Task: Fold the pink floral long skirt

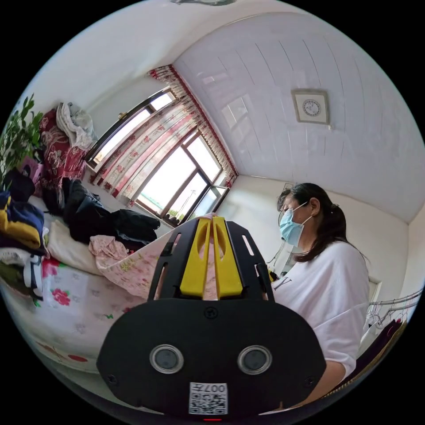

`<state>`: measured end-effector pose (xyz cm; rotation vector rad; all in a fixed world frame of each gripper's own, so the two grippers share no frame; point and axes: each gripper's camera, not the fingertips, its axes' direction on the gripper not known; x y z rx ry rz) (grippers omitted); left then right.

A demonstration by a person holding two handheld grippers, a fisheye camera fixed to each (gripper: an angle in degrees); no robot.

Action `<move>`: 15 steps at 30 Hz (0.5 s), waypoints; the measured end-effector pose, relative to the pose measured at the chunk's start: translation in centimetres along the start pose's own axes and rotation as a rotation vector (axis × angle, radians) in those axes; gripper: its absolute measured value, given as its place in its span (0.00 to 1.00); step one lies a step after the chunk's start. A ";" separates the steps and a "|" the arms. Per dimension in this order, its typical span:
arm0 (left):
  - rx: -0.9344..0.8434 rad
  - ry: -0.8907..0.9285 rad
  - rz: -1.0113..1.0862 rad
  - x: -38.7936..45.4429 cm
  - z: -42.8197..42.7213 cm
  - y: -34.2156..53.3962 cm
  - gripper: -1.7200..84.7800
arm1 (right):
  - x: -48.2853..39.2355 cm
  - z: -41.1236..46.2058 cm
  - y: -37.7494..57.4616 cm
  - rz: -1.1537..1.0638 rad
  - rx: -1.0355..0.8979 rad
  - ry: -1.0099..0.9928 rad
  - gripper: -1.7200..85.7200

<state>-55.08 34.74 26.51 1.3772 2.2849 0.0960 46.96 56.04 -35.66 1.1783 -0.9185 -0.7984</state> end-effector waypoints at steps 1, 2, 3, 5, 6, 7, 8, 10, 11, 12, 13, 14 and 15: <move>0.003 -0.005 -0.020 0.0 0.1 0.6 0.01 | 0.4 -0.1 0.6 0.020 0.010 -0.015 0.02; -0.005 -0.019 -0.029 0.0 0.4 1.0 0.01 | 0.8 -0.1 0.8 0.034 0.012 -0.018 0.02; -0.016 -0.032 -0.034 -0.2 0.6 1.1 0.01 | 1.7 0.3 1.2 0.069 0.013 -0.014 0.02; -0.063 -0.090 -0.055 -1.5 2.2 1.4 0.01 | 3.6 1.6 1.6 0.120 0.005 -0.011 0.02; -0.070 -0.102 -0.064 -2.1 2.7 1.5 0.01 | 5.0 3.1 1.8 0.157 -0.023 0.004 0.02; -0.081 -0.117 -0.084 -3.7 3.8 1.6 0.01 | 6.4 5.0 1.9 0.177 -0.061 0.033 0.02; -0.098 -0.145 -0.115 -5.6 5.1 1.5 0.01 | 7.1 6.1 2.0 0.185 -0.086 0.050 0.02; -0.132 -0.186 -0.168 -9.3 7.5 1.5 0.01 | 10.7 11.2 2.0 0.249 -0.198 0.114 0.02; -0.167 -0.229 -0.212 -12.2 9.4 1.4 0.01 | 11.7 12.6 2.0 0.255 -0.226 0.125 0.02; -0.188 -0.255 -0.236 -13.8 10.5 1.3 0.01 | 13.7 15.5 2.0 0.272 -0.280 0.152 0.02; -0.241 -0.309 -0.282 -17.1 12.8 1.2 0.01 | 16.1 18.7 2.0 0.289 -0.346 0.179 0.02; -0.294 -0.364 -0.325 -20.4 15.3 1.2 0.01 | 17.3 20.3 2.0 0.301 -0.378 0.194 0.02; -0.322 -0.386 -0.338 -22.1 16.6 1.1 0.01 | 19.9 23.6 2.1 0.322 -0.441 0.231 0.02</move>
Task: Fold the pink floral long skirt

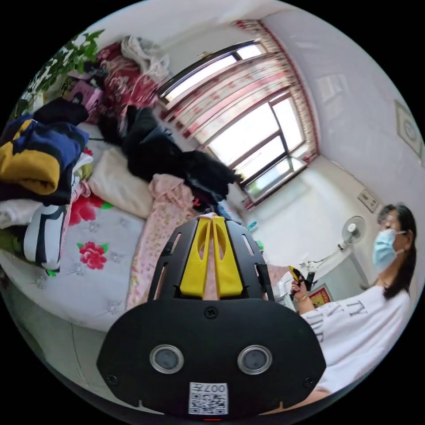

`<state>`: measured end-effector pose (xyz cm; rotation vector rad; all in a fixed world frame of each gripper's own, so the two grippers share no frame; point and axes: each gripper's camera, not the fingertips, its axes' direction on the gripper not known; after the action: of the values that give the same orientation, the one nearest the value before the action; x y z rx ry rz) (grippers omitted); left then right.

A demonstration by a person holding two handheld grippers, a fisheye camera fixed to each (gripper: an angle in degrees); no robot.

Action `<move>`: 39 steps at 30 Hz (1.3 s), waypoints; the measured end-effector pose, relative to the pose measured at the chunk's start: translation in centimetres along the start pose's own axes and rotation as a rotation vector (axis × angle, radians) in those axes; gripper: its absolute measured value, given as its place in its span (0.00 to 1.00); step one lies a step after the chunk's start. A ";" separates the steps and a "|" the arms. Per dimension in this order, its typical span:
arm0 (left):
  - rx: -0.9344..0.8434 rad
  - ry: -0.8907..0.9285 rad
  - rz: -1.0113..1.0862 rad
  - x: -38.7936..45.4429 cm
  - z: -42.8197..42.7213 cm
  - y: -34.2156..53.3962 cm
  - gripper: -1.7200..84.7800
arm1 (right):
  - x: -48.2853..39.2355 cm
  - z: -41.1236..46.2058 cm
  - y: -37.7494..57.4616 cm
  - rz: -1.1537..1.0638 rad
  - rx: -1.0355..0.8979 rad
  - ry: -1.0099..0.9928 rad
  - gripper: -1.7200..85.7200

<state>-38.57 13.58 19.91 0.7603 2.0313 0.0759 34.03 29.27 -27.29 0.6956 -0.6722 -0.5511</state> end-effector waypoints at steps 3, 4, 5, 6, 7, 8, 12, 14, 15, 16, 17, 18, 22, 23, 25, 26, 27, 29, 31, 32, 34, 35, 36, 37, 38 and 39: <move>-0.086 -0.077 -0.059 -4.1 8.4 -4.7 0.01 | 4.2 8.0 -4.6 0.053 -0.107 0.084 0.02; -0.113 -0.107 -0.102 -5.9 11.7 -6.3 0.01 | 6.3 10.9 -6.0 0.100 -0.129 0.107 0.02; -0.141 -0.142 -0.143 -7.6 14.9 -7.6 0.01 | 7.4 12.3 -6.5 0.129 -0.134 0.115 0.02; -0.158 -0.162 -0.158 -8.5 16.4 -8.1 0.01 | 9.5 15.2 -7.4 0.176 -0.150 0.146 0.02; -0.201 -0.197 -0.194 -10.3 19.5 -8.9 0.02 | 11.6 17.9 -7.8 0.235 -0.166 0.198 0.03; -0.248 -0.220 -0.234 -12.0 22.4 -9.3 0.02 | 12.5 19.2 -7.9 0.266 -0.169 0.224 0.03; -0.352 -0.294 -0.272 -15.0 28.2 -9.3 0.09 | 16.6 25.1 -6.4 0.391 -0.228 0.385 0.07; -0.368 -0.312 -0.249 -15.3 28.8 -9.0 0.11 | 17.2 25.6 -5.1 0.428 -0.260 0.409 0.09; -0.369 -0.310 -0.246 -15.3 28.5 -8.8 0.12 | 17.3 25.2 -3.9 0.437 -0.268 0.404 0.09; -0.374 -0.317 -0.241 -15.0 27.7 -8.2 0.12 | 16.9 24.3 -2.5 0.438 -0.263 0.408 0.10; -0.385 -0.344 -0.231 -14.5 26.4 -7.2 0.13 | 16.7 23.7 -1.7 0.441 -0.262 0.415 0.10; -0.390 -0.364 -0.224 -14.1 25.7 -6.6 0.13 | 16.0 22.6 -0.1 0.439 -0.262 0.414 0.11; -0.474 -0.516 -0.228 -10.8 20.7 -0.9 0.13 | 14.1 19.6 5.2 0.449 -0.334 0.426 0.12; -0.485 -0.548 -0.245 -9.8 19.6 0.7 0.13 | 13.9 19.4 5.7 0.445 -0.346 0.429 0.12; -0.509 -0.565 -0.257 -8.6 18.9 2.8 0.13 | 13.2 19.3 7.2 0.414 -0.408 0.446 0.13; -0.536 -0.573 -0.252 -8.1 19.0 4.0 0.14 | 13.1 19.4 7.4 0.404 -0.420 0.441 0.13; -0.548 -0.579 -0.250 -8.0 19.3 4.4 0.14 | 13.0 19.8 7.9 0.391 -0.448 0.434 0.13; -0.557 -0.620 -0.211 -7.3 20.5 5.7 0.13 | 13.0 20.8 8.4 0.367 -0.496 0.419 0.12; -0.542 -0.700 -0.194 -6.7 21.1 5.9 0.12 | 12.8 22.2 8.8 0.333 -0.516 0.416 0.11; -0.550 -0.729 -0.169 -6.2 21.8 6.0 0.11 | 12.6 22.4 8.7 0.322 -0.503 0.423 0.11; -0.570 -0.803 -0.115 -5.2 22.7 6.4 0.10 | 12.6 23.6 8.3 0.307 -0.524 0.397 0.08; -0.590 -0.868 -0.065 -4.5 23.5 6.8 0.09 | 12.6 23.7 8.2 0.308 -0.518 0.399 0.07; -0.604 -0.892 -0.033 -4.2 23.9 6.9 0.08 | 12.8 23.9 8.0 0.322 -0.525 0.376 0.05; -0.627 -0.918 0.025 -3.6 24.5 7.2 0.04 | 13.1 23.9 7.8 0.342 -0.519 0.328 0.03; -0.647 -0.907 0.045 -3.5 25.1 7.3 0.02 | 13.1 23.8 7.7 0.348 -0.509 0.303 0.03; -0.656 -0.912 0.044 -3.5 25.1 7.2 0.02 | 13.0 23.2 7.5 0.341 -0.481 0.258 0.02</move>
<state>-13.87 11.52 10.87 0.3110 1.0169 0.3352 27.78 16.50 -3.64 0.1861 -0.3808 -0.2816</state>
